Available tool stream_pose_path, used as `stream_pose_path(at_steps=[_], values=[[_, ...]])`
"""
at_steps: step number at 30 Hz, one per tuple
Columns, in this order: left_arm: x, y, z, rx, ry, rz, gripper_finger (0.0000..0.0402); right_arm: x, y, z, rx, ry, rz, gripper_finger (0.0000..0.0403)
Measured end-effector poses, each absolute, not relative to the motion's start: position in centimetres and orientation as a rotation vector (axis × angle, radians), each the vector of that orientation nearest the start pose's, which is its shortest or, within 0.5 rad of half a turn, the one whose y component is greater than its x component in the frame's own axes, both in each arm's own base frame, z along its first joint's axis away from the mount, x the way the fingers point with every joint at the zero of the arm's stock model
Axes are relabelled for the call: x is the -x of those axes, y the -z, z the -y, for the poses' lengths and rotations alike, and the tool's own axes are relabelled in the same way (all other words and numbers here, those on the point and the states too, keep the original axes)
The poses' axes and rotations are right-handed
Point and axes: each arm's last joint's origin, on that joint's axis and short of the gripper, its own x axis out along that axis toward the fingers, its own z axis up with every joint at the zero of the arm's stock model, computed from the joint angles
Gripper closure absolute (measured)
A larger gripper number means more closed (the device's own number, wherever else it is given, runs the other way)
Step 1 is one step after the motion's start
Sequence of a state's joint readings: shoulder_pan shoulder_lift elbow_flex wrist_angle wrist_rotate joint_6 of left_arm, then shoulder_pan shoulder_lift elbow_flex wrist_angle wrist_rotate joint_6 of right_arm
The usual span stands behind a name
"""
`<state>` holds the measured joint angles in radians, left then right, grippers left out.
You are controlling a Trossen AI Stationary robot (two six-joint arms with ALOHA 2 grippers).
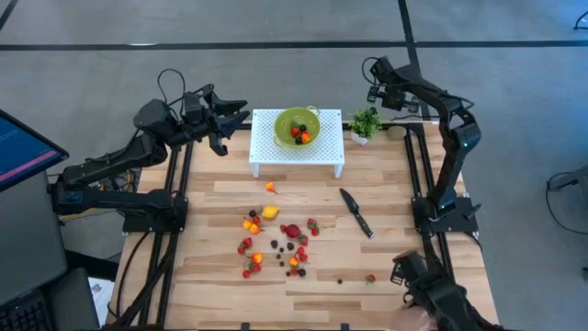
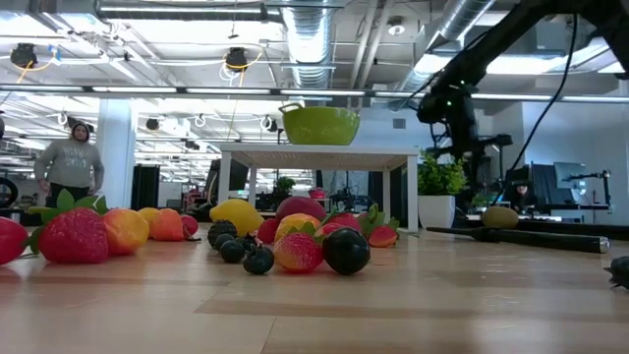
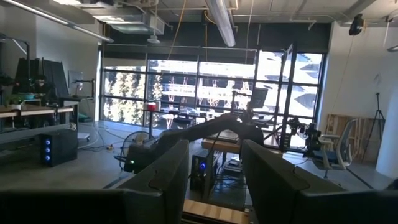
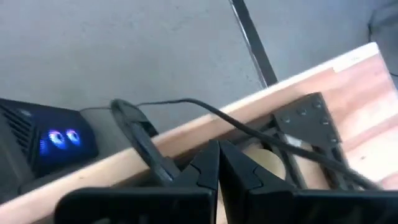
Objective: Pick & Place Fruit
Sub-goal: Put the brown kiwi into the green strainer bowl
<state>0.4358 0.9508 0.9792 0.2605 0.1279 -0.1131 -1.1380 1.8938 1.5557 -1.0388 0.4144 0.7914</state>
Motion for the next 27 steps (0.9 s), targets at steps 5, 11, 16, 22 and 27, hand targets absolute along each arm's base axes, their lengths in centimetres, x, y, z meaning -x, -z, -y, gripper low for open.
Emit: stream_pose_path(at_steps=[5, 11, 16, 22, 27], values=[[-18.5, -41.3, -8.2, 0.030, -0.289, 0.299, 0.0259, -13.3, -23.5, 35.8, -1.137, 1.793, -0.964, 0.0403], [-18.5, -41.3, -8.2, 0.030, -0.289, 0.299, 0.0259, -14.7, -20.9, 36.8, -1.149, 1.706, -1.223, 0.0403], [-18.5, -41.3, -8.2, 0.029, -0.289, 0.301, 0.0259, -14.6, -19.5, 37.0, -1.141, 1.726, -1.322, 0.0403], [-18.5, -41.4, -8.2, 0.028, -0.289, 0.305, 0.0259, -15.0, -19.5, 36.5, -1.149, 1.710, -1.376, 0.0403], [-18.5, -41.4, -8.2, 0.028, -0.289, 0.305, 0.0259, -15.1, -19.5, 36.0, -1.255, 1.682, -1.384, 0.0403]])
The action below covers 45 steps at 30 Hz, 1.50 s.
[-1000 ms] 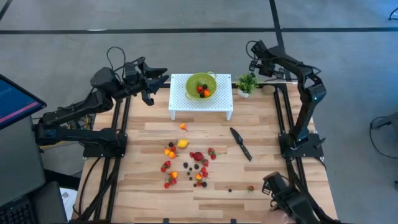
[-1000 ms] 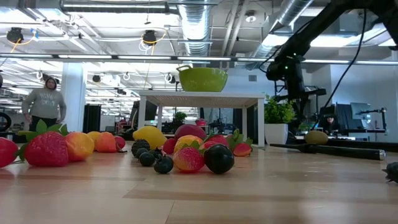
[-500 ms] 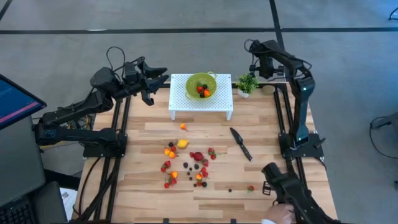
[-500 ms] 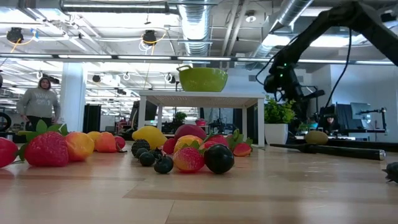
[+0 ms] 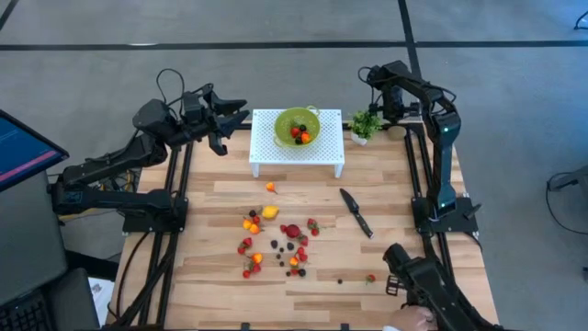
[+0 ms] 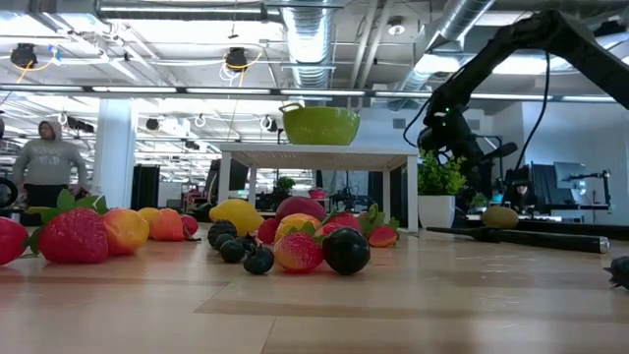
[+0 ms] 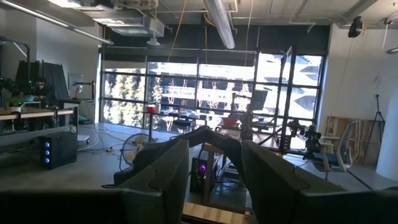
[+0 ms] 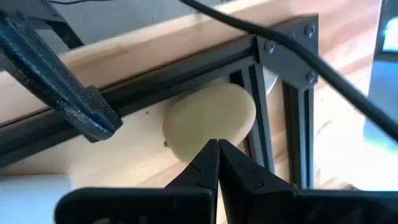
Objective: Pick & Place Fruit
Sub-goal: Put the brown kiwi into the green strainer bowl
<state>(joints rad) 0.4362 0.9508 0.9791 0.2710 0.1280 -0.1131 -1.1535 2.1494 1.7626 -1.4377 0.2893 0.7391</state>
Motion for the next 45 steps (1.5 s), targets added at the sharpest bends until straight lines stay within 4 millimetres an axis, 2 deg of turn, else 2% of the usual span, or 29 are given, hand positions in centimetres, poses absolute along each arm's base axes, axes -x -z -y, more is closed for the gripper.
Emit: stream_pose_path(at_steps=[4, 8, 12, 17, 24, 27, 30, 38, 41, 45], values=[[-18.5, -41.4, -8.2, 0.028, -0.289, 0.306, 0.0259, -15.8, -19.4, 35.9, -1.300, 1.681, -1.329, 0.0403], [-18.5, -41.4, -8.2, 0.028, -0.289, 0.305, 0.0259, -17.0, -19.2, 36.5, -1.315, 1.703, -1.157, 0.0403], [-18.5, -41.4, -8.2, 0.028, -0.289, 0.305, 0.0259, -17.7, -19.2, 36.7, -1.289, 1.768, -1.070, 0.0403], [-18.5, -41.4, -8.2, 0.028, -0.289, 0.305, 0.0259, -17.1, -19.0, 36.7, -1.301, 1.815, -1.065, 0.0403], [-18.5, -41.4, -8.2, 0.028, -0.289, 0.306, 0.0259, -14.9, -17.3, 35.8, -1.347, 1.861, -1.085, 0.0403], [-18.5, -41.4, -8.2, 0.028, -0.289, 0.306, 0.0259, -15.0, -18.0, 36.2, -1.342, 1.882, -0.959, 0.0403], [-18.5, -41.4, -8.2, 0.028, -0.289, 0.306, 0.0259, -15.0, -18.3, 35.9, -1.351, 1.874, -0.964, 0.0403], [-18.5, -41.4, -8.2, 0.028, -0.289, 0.306, 0.0259, -14.2, -16.6, 32.7, -1.383, 1.902, -1.214, 0.0403], [-18.5, -41.4, -8.2, 0.028, -0.289, 0.306, 0.0259, -14.4, -16.5, 31.6, -1.392, 1.886, -1.200, 0.0403], [-18.5, -41.4, -8.2, 0.028, -0.289, 0.306, 0.0259, -15.0, -17.9, 30.4, -1.396, 1.862, -1.120, 0.0403]])
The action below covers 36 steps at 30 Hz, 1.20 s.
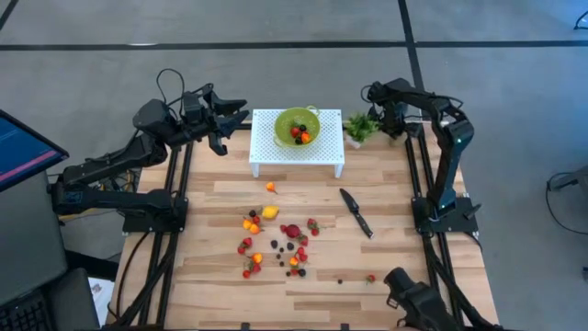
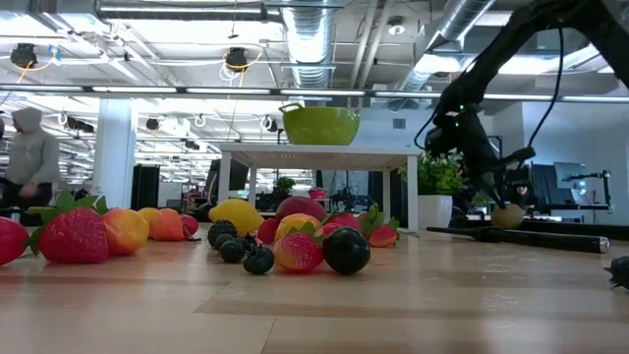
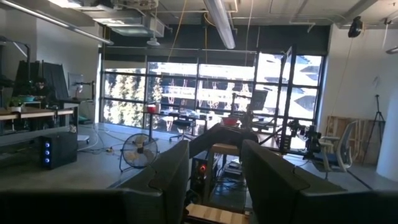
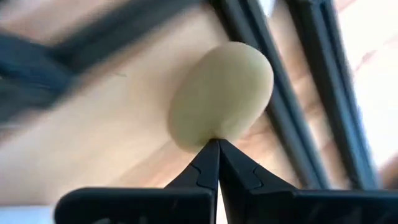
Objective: Pick & Place Fruit
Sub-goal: Put the brown kiwi into the green strainer bowl
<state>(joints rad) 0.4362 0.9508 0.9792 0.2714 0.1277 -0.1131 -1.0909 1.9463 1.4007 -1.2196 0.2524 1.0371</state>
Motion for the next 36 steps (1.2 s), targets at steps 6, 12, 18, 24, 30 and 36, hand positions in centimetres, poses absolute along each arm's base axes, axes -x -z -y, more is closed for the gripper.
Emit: stream_pose_path(at_steps=[6, 12, 18, 24, 30, 36], values=[[-18.5, -41.4, -8.2, 0.028, -0.289, 0.306, 0.0259, -15.7, -22.5, 29.0, -1.336, 1.815, -0.851, 0.0403], [-18.5, -41.4, -8.2, 0.028, -0.289, 0.306, 0.0259, -15.5, -24.2, 28.4, -1.313, 1.785, -0.792, 0.0403], [-18.5, -41.4, -8.2, 0.028, -0.289, 0.306, 0.0259, -15.4, -22.5, 29.2, -1.325, 1.799, -0.859, 0.0403], [-18.5, -41.4, -8.2, 0.028, -0.289, 0.306, 0.0259, -16.3, -20.6, 31.0, -1.338, 1.802, -0.754, 0.0403], [-18.5, -41.4, -8.2, 0.028, -0.289, 0.306, 0.0259, -16.5, -20.7, 30.9, -1.309, 1.972, -0.625, 0.0398], [-18.5, -41.4, -8.2, 0.028, -0.289, 0.306, 0.0259, -16.2, -21.6, 28.9, -1.195, 2.051, -0.792, 0.0339]])
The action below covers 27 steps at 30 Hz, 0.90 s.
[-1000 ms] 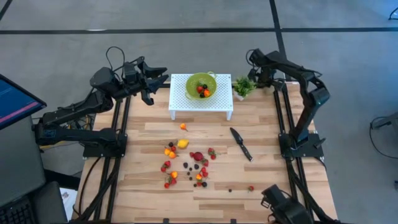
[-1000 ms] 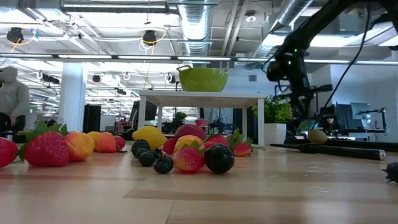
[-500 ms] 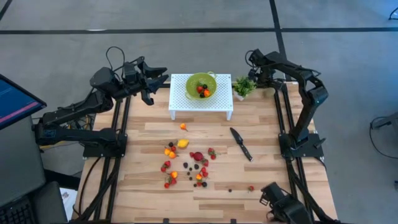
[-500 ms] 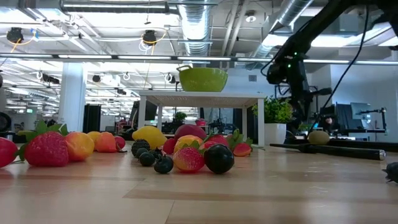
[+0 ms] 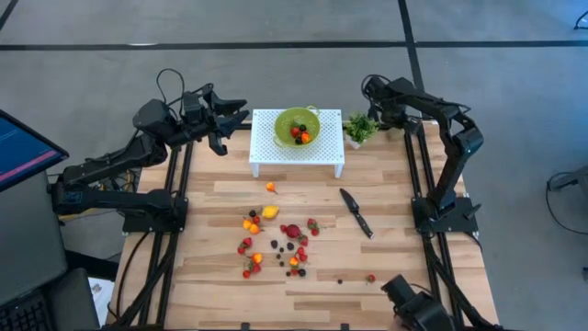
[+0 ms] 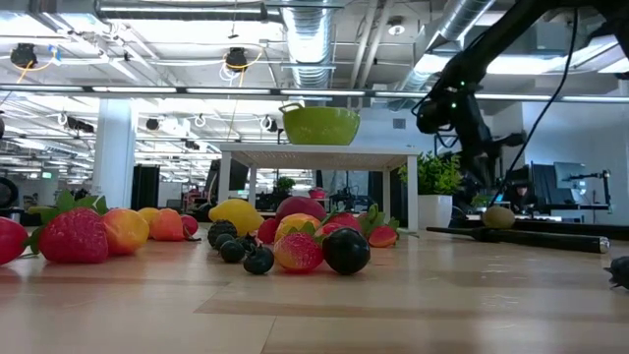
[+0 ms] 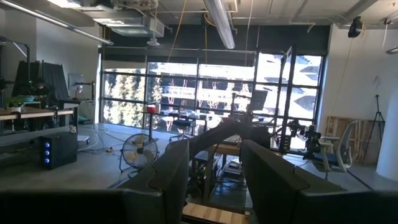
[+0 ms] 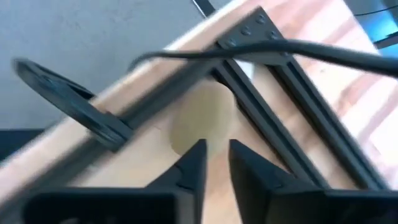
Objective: Pick & Place Fruit
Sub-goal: Put the brown kiwi into the green strainer bowl
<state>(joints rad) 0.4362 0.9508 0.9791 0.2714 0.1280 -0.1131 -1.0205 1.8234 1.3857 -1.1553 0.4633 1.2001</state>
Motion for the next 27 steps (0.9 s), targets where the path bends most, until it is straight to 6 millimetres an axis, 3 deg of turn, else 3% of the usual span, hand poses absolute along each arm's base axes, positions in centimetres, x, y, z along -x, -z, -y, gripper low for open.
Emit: stream_pose_path(at_steps=[7, 11, 20, 27], values=[[-18.5, -41.4, -8.2, 0.028, -0.289, 0.306, 0.0259, -16.1, -21.8, 28.7, -1.245, 2.033, -0.794, 0.0215], [-18.5, -41.4, -8.2, 0.028, -0.289, 0.306, 0.0259, -16.1, -20.2, 28.4, -1.328, 2.032, -0.736, 0.0164], [-18.5, -41.4, -8.2, 0.028, -0.289, 0.306, 0.0259, -14.4, -16.1, 27.1, -1.446, 2.110, -0.697, 0.0158], [-18.5, -41.4, -8.2, 0.028, -0.289, 0.306, 0.0259, -14.4, -16.0, 28.1, -1.423, 2.089, -0.555, 0.0164]])
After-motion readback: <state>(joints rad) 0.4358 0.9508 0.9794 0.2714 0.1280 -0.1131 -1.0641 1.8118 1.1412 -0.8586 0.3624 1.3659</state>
